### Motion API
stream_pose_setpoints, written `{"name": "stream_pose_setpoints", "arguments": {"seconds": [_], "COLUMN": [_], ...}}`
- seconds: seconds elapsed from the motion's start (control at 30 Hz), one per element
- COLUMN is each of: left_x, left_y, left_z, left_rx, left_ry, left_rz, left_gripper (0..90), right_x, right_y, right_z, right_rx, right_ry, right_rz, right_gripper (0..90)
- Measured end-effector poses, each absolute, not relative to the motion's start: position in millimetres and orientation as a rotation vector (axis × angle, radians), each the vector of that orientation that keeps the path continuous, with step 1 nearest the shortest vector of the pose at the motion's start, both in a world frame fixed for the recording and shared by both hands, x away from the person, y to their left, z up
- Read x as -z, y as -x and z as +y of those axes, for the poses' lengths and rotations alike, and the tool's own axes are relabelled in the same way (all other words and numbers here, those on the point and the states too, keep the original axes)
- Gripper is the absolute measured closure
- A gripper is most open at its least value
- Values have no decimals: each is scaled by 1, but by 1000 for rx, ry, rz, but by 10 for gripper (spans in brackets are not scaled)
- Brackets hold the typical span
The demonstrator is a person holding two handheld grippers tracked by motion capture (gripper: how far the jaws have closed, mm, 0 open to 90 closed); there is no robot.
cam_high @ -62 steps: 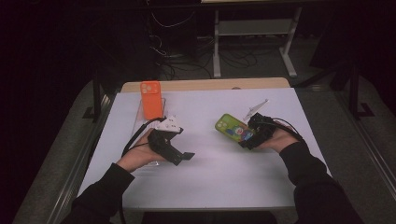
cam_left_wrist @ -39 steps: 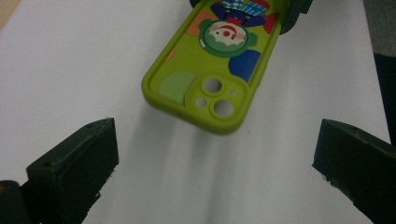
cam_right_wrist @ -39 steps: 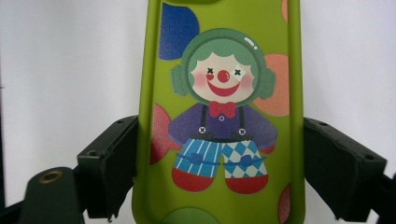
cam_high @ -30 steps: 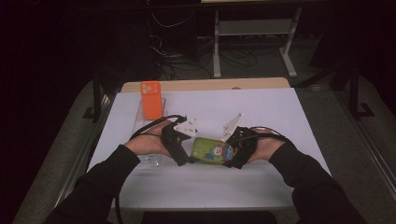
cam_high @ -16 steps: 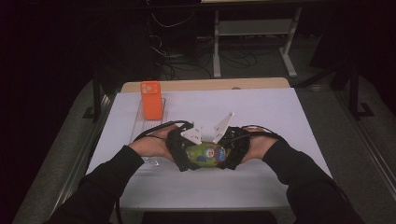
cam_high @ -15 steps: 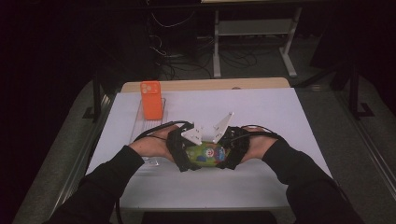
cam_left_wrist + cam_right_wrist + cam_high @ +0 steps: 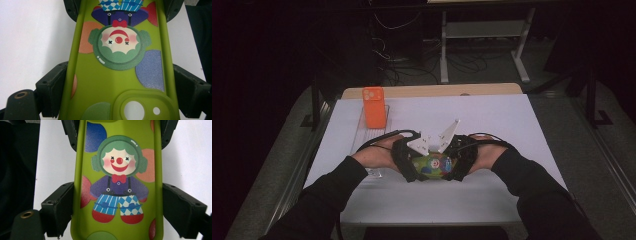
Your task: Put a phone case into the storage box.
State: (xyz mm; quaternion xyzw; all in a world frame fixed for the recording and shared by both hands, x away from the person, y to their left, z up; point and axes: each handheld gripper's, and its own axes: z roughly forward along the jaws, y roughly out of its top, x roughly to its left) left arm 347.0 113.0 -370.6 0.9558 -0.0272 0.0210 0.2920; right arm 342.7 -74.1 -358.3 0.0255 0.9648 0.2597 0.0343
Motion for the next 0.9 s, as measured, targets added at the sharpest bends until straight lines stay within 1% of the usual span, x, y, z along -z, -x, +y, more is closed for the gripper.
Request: {"name": "stream_pose_setpoints", "arguments": {"seconds": [0.13, 0.37, 0.43, 0.57, 0.77, 0.9], "left_x": [371, 370, 369, 369, 373, 380], "left_y": [-347, -347, -347, -347, -346, -343], "left_z": [113, 114, 114, 118, 123, 120], "left_rx": [-52, 11, 5, 5, 3, 10], "left_ry": [-2552, -2561, -2569, -2562, -2529, -2497], "left_rz": [-84, -59, -66, -36, 85, 207], "left_gripper": [138, 156, 158, 159, 158, 157], "right_x": [359, 360, 361, 362, 365, 370], "right_y": [-343, -343, -342, -343, -345, -347], "right_z": [-74, -74, -74, -80, -107, -124], "right_rx": [-798, -821, -832, -859, -958, -997], "right_ry": [-68, -74, -79, -140, -310, -406], "right_rz": [2975, 2994, 3004, 3010, 2945, 2906], "right_gripper": [151, 144, 138, 77, 50, 32]}}
